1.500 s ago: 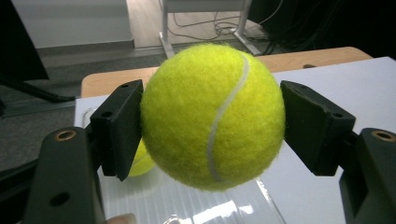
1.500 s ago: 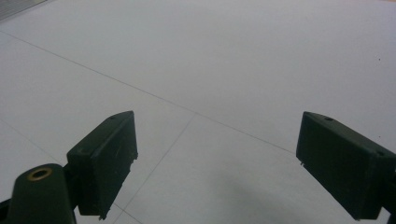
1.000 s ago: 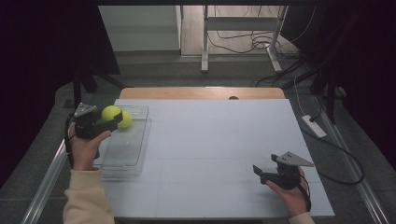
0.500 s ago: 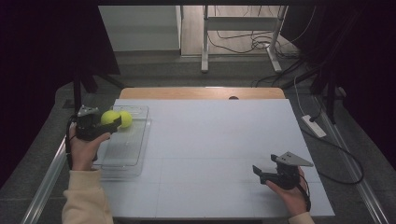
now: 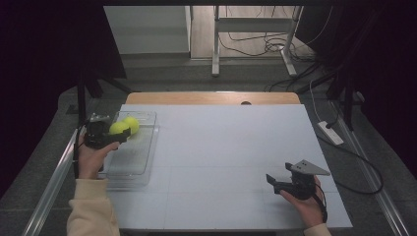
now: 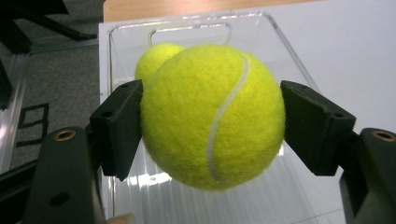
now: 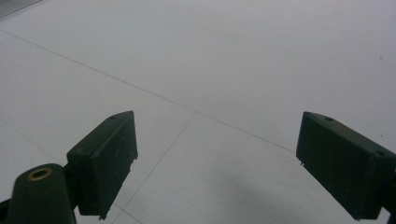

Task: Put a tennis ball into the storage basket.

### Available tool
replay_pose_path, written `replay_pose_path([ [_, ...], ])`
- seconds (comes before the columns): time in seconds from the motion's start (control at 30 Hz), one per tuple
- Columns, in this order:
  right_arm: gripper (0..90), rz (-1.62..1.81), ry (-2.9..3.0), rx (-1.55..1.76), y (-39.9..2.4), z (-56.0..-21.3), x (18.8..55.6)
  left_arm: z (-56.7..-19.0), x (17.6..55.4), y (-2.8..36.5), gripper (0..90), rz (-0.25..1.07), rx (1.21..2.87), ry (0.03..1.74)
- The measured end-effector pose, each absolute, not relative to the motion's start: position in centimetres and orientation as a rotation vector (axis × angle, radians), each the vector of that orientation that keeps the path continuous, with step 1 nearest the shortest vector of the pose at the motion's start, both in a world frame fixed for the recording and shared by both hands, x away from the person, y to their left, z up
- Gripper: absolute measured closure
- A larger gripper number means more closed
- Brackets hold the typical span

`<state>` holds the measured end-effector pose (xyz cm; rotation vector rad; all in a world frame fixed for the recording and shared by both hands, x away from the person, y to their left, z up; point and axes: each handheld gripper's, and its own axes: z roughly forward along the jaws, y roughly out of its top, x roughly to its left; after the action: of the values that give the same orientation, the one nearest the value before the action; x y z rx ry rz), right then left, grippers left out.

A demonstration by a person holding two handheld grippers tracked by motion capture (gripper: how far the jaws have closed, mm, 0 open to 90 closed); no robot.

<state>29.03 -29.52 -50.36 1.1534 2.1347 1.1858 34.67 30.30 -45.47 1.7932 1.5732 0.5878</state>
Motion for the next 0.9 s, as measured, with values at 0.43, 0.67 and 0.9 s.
replay_pose_path([
  [0.43,12.7,1.188,2.133,1.151,-29.6,-50.4,29.0,-46.6,35.3,30.1,26.9,0.563,1.866,1.61],
  [0.67,12.7,1.179,2.138,1.152,-29.6,-50.4,29.0,-47.0,35.6,30.0,26.9,0.55,1.897,1.629],
  [0.9,12.7,1.181,2.135,1.151,-29.6,-50.4,29.0,-47.3,35.8,30.0,26.8,0.549,1.902,1.651],
])
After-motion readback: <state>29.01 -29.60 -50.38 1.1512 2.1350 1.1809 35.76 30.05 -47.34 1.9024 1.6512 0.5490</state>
